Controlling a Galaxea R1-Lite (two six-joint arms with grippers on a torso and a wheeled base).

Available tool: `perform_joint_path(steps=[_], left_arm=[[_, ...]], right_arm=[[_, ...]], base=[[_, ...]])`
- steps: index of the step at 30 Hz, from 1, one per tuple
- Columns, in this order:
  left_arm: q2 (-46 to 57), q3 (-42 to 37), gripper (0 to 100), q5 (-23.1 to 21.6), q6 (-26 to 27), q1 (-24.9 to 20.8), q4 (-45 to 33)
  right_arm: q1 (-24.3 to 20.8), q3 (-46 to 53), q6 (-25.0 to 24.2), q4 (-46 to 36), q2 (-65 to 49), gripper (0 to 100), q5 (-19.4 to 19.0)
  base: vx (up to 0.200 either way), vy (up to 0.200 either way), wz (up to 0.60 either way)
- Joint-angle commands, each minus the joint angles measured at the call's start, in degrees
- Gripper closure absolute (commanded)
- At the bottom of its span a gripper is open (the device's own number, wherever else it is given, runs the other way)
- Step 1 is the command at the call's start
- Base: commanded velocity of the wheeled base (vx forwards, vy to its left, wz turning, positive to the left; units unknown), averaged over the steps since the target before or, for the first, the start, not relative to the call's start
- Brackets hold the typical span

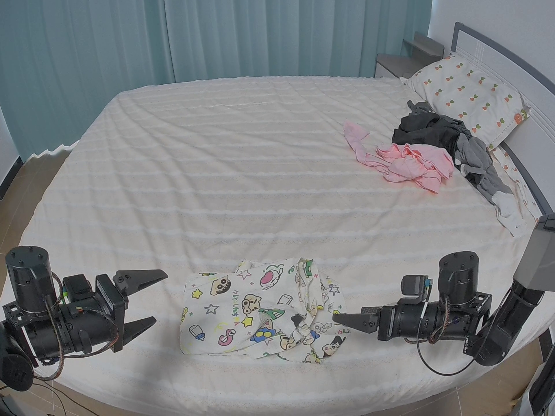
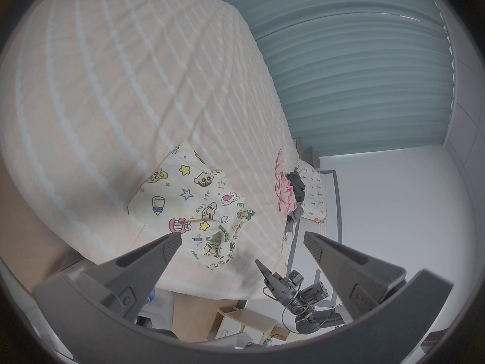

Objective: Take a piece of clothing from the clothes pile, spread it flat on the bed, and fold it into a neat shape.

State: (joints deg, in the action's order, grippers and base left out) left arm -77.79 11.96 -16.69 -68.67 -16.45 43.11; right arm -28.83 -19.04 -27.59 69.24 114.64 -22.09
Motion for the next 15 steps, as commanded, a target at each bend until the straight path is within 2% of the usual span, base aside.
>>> perform_joint_path(steps=[1, 5, 12, 15], left_arm=[[-0.1, -0.4, 0, -0.4, -0.1, 1.3, 0.3], [-0.3, -0.4, 0, -0.4, 0.0, 1.9, 0.4], [-0.3, -0.4, 0, -0.4, 0.1, 2.1, 0.5], [-0.3, -0.4, 0, -0.4, 0.2, 2.1, 0.5]], right_arm=[[-1.1, -1.6, 0.0, -1.3, 0.8, 0, 0.1], [-1.4, -3.7, 0.0, -5.0, 0.6, 0, 2.5], [-1.4, -2.0, 0.0, -5.1, 0.7, 0, 2.5], [-1.4, -0.5, 0.0, -5.0, 0.8, 0, 2.3]], base=[[0.000, 0.200, 0.00], [0.000, 0.200, 0.00], [0.000, 0.200, 0.00], [0.000, 0.000, 0.00]])
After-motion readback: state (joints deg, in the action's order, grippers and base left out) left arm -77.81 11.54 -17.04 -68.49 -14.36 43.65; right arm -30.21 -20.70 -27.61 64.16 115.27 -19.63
